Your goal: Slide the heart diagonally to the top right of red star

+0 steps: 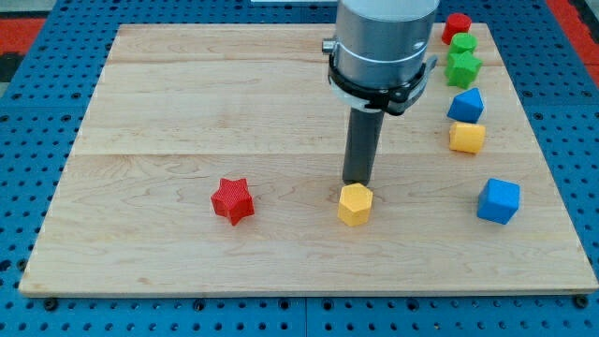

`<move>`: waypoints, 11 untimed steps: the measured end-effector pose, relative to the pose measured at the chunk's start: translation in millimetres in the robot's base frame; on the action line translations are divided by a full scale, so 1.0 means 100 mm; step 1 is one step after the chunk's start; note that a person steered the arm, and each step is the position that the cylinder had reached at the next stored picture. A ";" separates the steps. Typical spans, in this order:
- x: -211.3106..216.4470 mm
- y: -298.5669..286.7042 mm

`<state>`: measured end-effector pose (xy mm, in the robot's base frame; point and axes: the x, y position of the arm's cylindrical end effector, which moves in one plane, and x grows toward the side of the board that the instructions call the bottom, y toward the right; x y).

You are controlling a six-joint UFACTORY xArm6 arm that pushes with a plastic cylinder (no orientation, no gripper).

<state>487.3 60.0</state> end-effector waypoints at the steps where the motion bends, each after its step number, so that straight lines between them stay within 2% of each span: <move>1: -0.12 0.48; 3: -0.37 1.88; 4: -0.61 1.96; 5: -0.85 1.22; 7: -0.79 -0.56; 8: -0.88 -0.84; 9: -0.99 -0.03; 10: -0.62 0.39; 11: -0.61 -0.18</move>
